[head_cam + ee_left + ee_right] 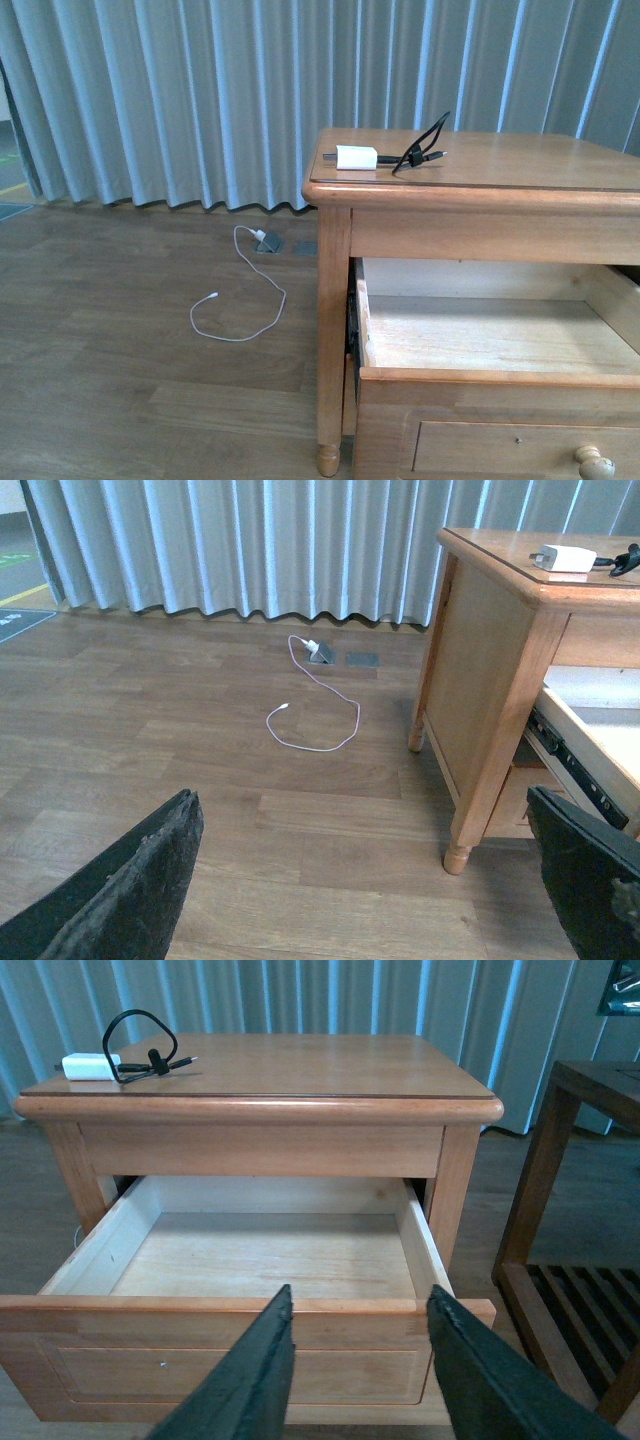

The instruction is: Put charger into drawer

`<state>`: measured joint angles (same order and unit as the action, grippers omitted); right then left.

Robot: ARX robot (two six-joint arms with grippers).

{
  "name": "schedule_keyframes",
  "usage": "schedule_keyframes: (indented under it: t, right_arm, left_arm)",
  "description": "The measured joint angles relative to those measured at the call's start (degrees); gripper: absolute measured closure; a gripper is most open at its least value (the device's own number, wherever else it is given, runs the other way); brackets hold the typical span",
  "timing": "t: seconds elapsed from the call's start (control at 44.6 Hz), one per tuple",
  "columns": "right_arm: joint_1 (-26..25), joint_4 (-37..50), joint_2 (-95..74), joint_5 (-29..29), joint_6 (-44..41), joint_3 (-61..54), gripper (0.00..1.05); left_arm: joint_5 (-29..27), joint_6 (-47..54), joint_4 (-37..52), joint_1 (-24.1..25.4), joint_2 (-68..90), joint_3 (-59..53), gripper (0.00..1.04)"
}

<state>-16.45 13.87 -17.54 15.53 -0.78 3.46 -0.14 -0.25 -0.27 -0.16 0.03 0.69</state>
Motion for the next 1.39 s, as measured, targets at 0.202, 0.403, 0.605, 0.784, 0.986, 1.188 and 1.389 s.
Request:
schedule_keyframes:
  t: [0.202, 0.403, 0.605, 0.784, 0.986, 1.188, 1.389]
  right_arm:
    - [4.46, -2.1, 3.3, -3.52, 0.07, -0.87, 0.76]
    - [4.59, -2.14, 3.37, -3.69, 0.15, -0.9, 0.34]
    - [4.61, -2.14, 3.37, -3.72, 0.24, -0.92, 0.06]
    - [4.61, -2.14, 3.37, -3.87, 0.22, -0.92, 0.08]
    - [4.61, -2.14, 3.37, -3.87, 0.22, -0.92, 0.08]
    - [4.61, -2.14, 3.37, -3.89, 0.22, -0.92, 0.08]
    - [4.61, -2.14, 3.37, -3.89, 0.22, -0.92, 0.08]
  left_arm:
    - [-0.02, 0.0, 0.0, 0.0, 0.0, 0.0, 0.06]
    - [-14.05, -2.95, 4.52, -4.61, 4.17, 0.28, 0.06]
    - [-32.57, -7.52, 24.22, -13.44, 32.98, 9.88, 0.06]
    - [-25.55, -7.04, 29.35, -18.43, 56.19, 24.83, 0.06]
    - [-20.06, -2.08, 30.45, -24.46, 78.27, 43.98, 0.06]
    - [-17.68, 0.72, 30.18, -29.24, 98.84, 65.85, 0.06]
    - [-19.15, 1.09, 28.37, -31.21, 115.19, 82.75, 0.06]
